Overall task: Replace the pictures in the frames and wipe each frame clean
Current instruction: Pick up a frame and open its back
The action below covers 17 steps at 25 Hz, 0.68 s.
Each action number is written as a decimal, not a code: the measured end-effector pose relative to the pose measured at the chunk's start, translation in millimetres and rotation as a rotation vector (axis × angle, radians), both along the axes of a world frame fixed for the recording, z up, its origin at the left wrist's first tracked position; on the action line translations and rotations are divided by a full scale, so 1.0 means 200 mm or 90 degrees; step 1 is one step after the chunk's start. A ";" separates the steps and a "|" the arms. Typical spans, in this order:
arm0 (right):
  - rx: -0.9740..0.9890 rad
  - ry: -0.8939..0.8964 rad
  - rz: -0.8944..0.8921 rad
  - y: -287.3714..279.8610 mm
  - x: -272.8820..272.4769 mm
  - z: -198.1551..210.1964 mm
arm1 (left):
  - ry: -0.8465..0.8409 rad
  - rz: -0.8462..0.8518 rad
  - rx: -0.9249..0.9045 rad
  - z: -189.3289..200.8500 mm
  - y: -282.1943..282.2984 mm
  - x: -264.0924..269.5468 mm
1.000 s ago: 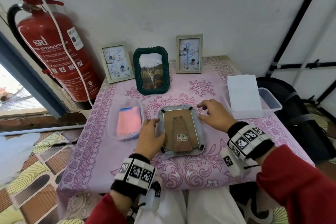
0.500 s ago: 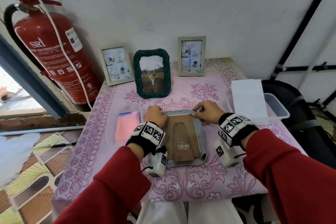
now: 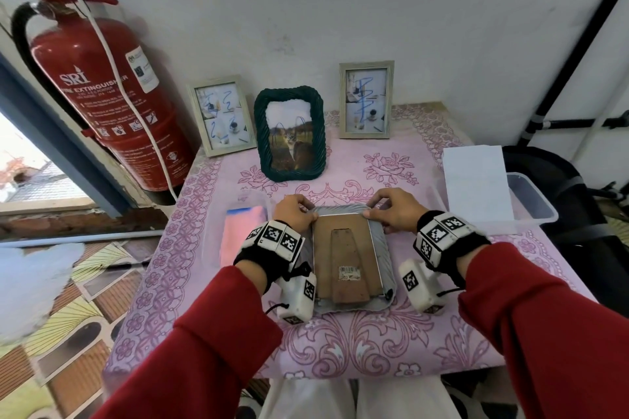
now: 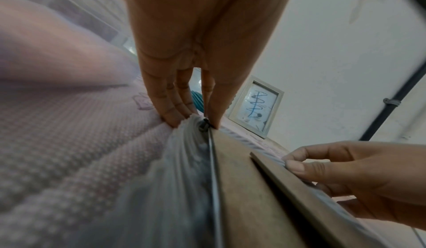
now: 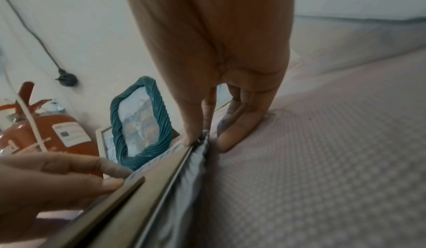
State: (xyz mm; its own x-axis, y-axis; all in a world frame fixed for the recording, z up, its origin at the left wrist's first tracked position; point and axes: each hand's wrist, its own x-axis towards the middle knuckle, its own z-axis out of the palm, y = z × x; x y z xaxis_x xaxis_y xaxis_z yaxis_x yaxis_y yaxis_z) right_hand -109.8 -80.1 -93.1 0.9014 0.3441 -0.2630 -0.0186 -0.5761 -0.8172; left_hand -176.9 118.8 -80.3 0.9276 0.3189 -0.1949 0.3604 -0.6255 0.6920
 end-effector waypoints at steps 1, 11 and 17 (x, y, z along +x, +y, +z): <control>0.012 0.011 0.005 -0.01 0.00 0.00 | 0.003 -0.006 0.004 0.00 0.00 0.00; 0.046 -0.005 0.015 -0.03 0.00 -0.02 | -0.009 -0.025 0.007 0.00 0.01 -0.01; -0.014 0.003 0.074 -0.05 -0.05 0.02 | 0.006 -0.085 -0.019 0.02 0.00 -0.07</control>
